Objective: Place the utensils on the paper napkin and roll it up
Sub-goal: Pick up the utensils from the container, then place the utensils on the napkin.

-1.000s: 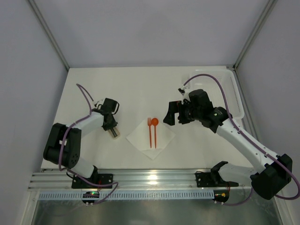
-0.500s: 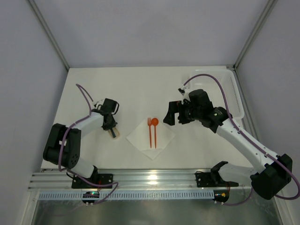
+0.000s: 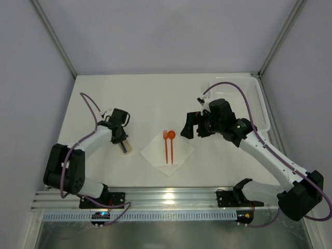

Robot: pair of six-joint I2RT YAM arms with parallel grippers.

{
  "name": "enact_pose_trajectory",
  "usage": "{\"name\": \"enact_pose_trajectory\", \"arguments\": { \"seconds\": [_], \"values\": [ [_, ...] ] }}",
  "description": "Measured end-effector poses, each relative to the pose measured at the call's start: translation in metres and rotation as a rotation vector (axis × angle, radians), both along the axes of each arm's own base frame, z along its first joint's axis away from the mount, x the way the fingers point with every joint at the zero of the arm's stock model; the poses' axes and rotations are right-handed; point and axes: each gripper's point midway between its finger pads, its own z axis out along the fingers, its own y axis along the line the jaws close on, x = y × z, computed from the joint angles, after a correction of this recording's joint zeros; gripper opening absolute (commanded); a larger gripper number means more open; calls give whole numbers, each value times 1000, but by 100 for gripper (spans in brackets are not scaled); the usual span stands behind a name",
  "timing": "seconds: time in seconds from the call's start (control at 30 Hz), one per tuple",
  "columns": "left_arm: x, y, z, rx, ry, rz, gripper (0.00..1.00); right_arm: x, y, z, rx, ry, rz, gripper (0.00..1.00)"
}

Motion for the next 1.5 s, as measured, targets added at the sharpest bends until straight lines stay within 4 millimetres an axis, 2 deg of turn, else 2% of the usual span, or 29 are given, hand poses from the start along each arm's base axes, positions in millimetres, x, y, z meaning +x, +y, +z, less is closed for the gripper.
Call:
{"name": "enact_pose_trajectory", "arguments": {
  "seconds": [0.17, 0.27, 0.57, 0.67, 0.9, 1.0, 1.17, 1.27, 1.5],
  "values": [
    [-4, 1, 6, 1, 4, 1, 0, 0, 0, 0, 0, 0, 0, 100],
    [-3, 2, 16, 1, -9, 3, 0, 0, 0, 0, 0, 0, 0, 99],
    [4, 0, 66, -11, -124, 0, 0, 0, 0, 0, 0, 0, 0, 99],
    [6, -14, 77, -12, -148, -47, 0, 0, 0, 0, 0, 0, -1, 99],
    [16, -71, 101, -39, -200, -217, 0, 0, 0, 0, 0, -1, -2, 99],
    [19, -94, 95, -44, -189, -272, 0, 1, -1, 0, -2, -4, -6, 99],
    [13, -125, 68, -38, -130, -353, 0, 2, -3, 3, -5, -16, -16, 99],
    [8, -138, 54, -31, -103, -386, 0, 2, -4, 4, -5, -21, -20, 99],
    [3, -167, 42, -40, -90, -424, 0, 2, -5, 4, -9, -24, -26, 100]
  ]
}}
